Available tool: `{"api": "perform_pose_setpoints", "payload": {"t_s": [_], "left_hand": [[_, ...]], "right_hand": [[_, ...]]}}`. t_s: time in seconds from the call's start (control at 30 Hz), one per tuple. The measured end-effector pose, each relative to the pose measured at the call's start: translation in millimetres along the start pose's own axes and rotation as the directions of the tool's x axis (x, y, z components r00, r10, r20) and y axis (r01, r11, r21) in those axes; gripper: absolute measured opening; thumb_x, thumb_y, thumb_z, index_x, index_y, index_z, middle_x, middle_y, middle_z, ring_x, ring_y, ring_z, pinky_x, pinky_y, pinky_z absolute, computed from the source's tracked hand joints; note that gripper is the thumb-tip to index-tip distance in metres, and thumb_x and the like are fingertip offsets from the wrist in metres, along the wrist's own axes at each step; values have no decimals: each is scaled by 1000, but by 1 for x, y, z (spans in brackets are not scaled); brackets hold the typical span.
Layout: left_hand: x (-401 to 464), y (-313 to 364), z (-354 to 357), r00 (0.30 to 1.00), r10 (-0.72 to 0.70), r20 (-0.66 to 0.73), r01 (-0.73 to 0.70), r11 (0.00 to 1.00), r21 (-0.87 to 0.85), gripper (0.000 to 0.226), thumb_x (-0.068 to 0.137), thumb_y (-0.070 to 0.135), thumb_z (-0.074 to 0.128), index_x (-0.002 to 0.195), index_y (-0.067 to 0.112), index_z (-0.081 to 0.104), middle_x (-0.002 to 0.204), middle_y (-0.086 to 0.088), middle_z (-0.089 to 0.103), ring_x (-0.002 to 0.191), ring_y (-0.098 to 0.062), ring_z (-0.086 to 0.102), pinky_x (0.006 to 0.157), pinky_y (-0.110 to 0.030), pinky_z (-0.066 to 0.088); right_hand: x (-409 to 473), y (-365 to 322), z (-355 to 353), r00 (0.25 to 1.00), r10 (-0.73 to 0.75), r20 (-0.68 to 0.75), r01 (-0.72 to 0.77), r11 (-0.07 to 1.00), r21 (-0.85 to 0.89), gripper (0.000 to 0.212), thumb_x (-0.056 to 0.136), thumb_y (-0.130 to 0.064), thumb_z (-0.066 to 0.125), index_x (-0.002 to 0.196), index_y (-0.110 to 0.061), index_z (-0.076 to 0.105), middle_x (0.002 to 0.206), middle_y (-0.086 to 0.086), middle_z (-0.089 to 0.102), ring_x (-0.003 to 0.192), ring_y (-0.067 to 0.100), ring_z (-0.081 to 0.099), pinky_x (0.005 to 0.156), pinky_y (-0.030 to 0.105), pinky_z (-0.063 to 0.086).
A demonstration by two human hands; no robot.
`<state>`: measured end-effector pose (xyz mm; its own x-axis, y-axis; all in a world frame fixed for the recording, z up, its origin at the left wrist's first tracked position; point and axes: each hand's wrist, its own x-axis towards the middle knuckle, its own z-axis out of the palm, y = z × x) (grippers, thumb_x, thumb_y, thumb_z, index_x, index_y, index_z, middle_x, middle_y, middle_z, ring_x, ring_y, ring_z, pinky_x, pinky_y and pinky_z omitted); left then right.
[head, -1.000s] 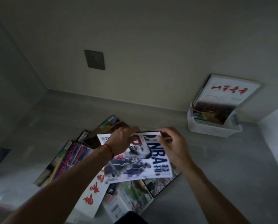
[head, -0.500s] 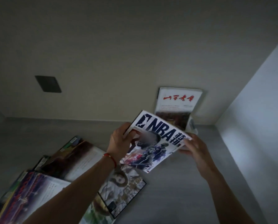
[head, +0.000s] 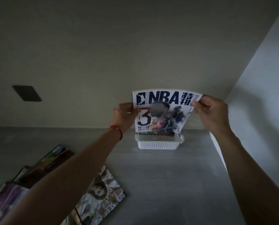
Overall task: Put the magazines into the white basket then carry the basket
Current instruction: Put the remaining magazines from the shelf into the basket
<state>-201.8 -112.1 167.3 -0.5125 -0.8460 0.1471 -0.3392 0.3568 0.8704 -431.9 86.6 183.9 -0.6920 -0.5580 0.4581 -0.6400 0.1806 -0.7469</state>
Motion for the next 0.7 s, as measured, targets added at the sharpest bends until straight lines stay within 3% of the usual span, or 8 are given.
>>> {"api": "perform_pose_setpoints", "payload": {"t_s": [0.1,0.2,0.27,0.37,0.57,0.63,0.7], "left_hand": [[27,4,21,988,-146,43,146,989,-15,23,87,30,59,85,12,74,80,-6,76,76,-21,72,71,-32,62],[45,-6,45,956,-287,62,291,953,-82,25,85,25,59,84,5,73,85,-18,75,71,-24,65,81,-50,60],[50,-19,59,935,-352,51,356,929,-105,25,83,24,60,80,3,73,77,-15,75,67,-22,63,81,-52,60],[55,-40,74,908,-416,46,418,897,-141,25,82,23,61,76,2,71,66,-9,66,63,-21,59,79,-52,59],[60,-68,93,870,-491,43,491,859,-142,25,85,24,61,75,4,73,72,-11,67,69,-24,62,76,-44,59],[61,-70,97,868,-494,51,497,861,-106,26,84,27,60,69,9,71,70,-7,67,67,-24,61,66,-35,52],[63,-68,101,876,-475,82,481,874,-66,21,84,24,59,71,13,72,69,-4,67,67,-23,60,64,-32,48]], "right_hand": [[20,15,8,1000,-8,6,8,1000,12,17,88,-34,67,94,-19,74,82,-11,76,74,10,74,72,41,62],[28,35,21,999,37,24,-37,999,-6,16,90,-30,68,90,-16,75,79,-8,75,72,13,73,70,32,59],[30,51,31,997,70,31,-68,997,-35,18,89,-31,68,84,-14,74,73,-7,74,69,16,71,64,27,53],[27,71,46,991,122,53,-120,992,-33,16,88,-29,70,85,-15,76,73,-7,74,68,13,71,66,28,55],[20,93,74,975,207,76,-206,978,-22,10,88,-25,71,89,-18,77,75,-8,72,67,-9,62,64,16,49],[22,96,78,968,239,80,-239,971,-16,8,89,-25,69,84,-22,74,74,-8,71,67,-7,61,66,19,47],[25,98,78,941,322,103,-327,945,27,6,91,-22,67,89,-21,73,82,-7,74,74,2,67,77,26,52]]}}
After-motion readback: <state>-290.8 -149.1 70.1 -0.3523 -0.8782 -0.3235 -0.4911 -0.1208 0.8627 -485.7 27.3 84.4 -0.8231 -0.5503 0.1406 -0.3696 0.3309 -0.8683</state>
